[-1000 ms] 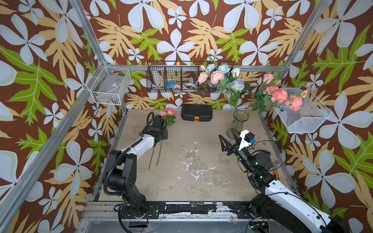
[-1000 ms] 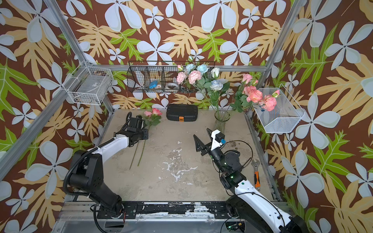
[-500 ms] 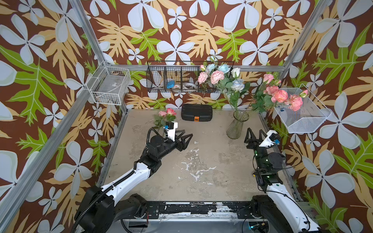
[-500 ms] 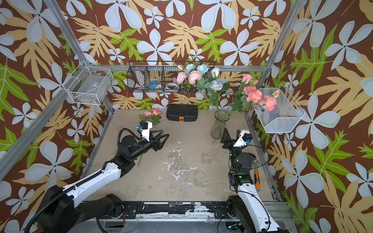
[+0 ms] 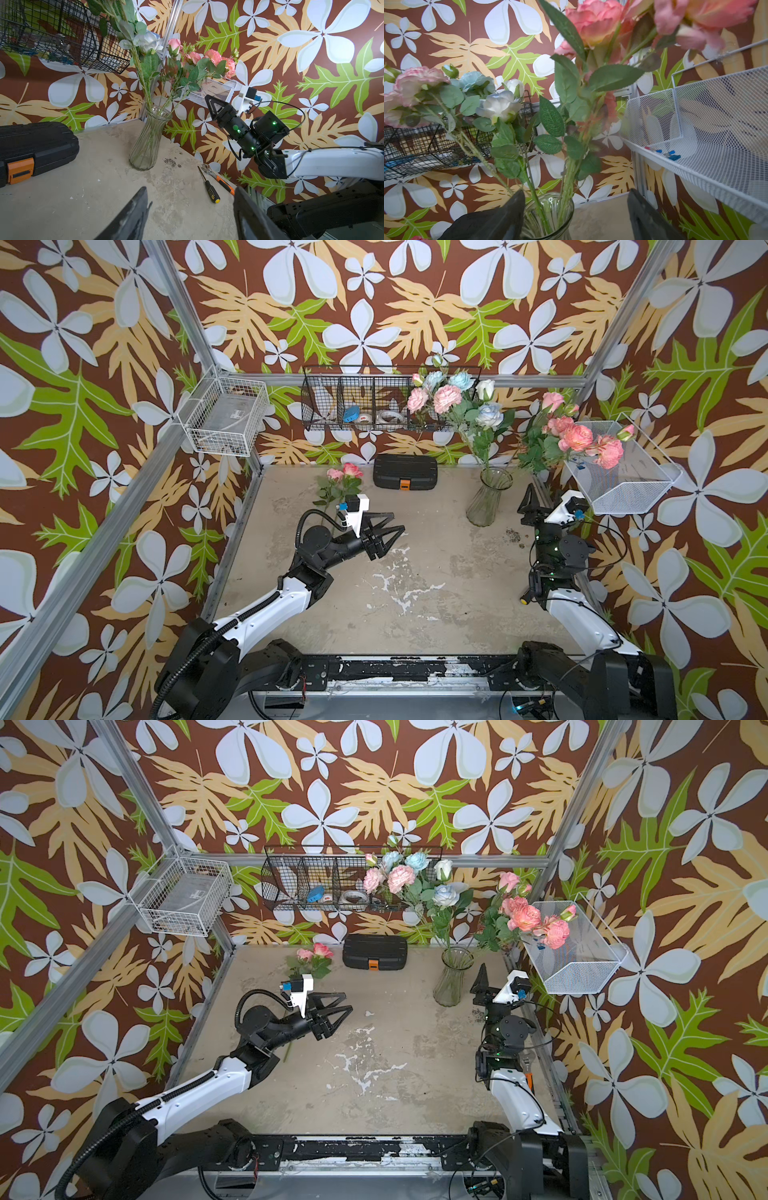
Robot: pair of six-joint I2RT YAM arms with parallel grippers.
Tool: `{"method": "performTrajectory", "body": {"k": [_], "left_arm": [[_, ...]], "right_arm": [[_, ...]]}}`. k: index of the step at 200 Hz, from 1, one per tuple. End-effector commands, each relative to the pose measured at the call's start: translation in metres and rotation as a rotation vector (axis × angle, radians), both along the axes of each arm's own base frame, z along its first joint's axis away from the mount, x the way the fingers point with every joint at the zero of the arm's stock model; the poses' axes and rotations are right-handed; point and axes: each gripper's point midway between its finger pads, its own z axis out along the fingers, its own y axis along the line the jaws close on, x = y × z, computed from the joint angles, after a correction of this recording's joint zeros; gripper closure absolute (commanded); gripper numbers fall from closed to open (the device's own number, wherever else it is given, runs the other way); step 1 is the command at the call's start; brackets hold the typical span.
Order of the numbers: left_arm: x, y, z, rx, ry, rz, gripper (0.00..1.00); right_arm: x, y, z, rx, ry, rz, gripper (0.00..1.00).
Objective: Pick out pink flowers from the vase
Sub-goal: Place the flower at the center of the board, then pick up the flower from the vase.
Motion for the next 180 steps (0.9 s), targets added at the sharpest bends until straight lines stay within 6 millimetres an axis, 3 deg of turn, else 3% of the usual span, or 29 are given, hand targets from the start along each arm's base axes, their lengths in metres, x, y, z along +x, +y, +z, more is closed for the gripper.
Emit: {"method": "performTrajectory", "body": {"k": [1, 47, 66, 124, 139, 180], "left_arm": [[-0.002, 0.003, 0.009, -0.006, -0.041, 0.012, 0.34], [-0.002, 0.001, 0.005, 0.008, -0.032, 0.006, 0.34], [-0.002, 0.001, 0.005, 0.01, -0.033, 0.007, 0.34], [-0.001, 0.004, -0.001, 0.023, -0.026, 0.028, 0.34], [-0.001, 0.004, -0.002, 0.023, -0.02, 0.027, 0.34], [-0.001, 0.007, -0.003, 0.021, -0.019, 0.042, 0.34]], "right_arm": [[0.008, 0.008, 0.019, -0.063, -0.067, 0.047, 0.23], [0.039, 0.011, 0.02, -0.118, -0.07, 0.075, 0.24], [0.051, 0.013, 0.019, -0.152, -0.07, 0.087, 0.33], [0.072, 0.015, 0.01, -0.206, -0.071, 0.094, 0.5], [0.077, 0.017, 0.008, -0.22, -0.067, 0.106, 0.61], [0.08, 0.021, 0.01, -0.244, -0.071, 0.125, 0.69]]}}
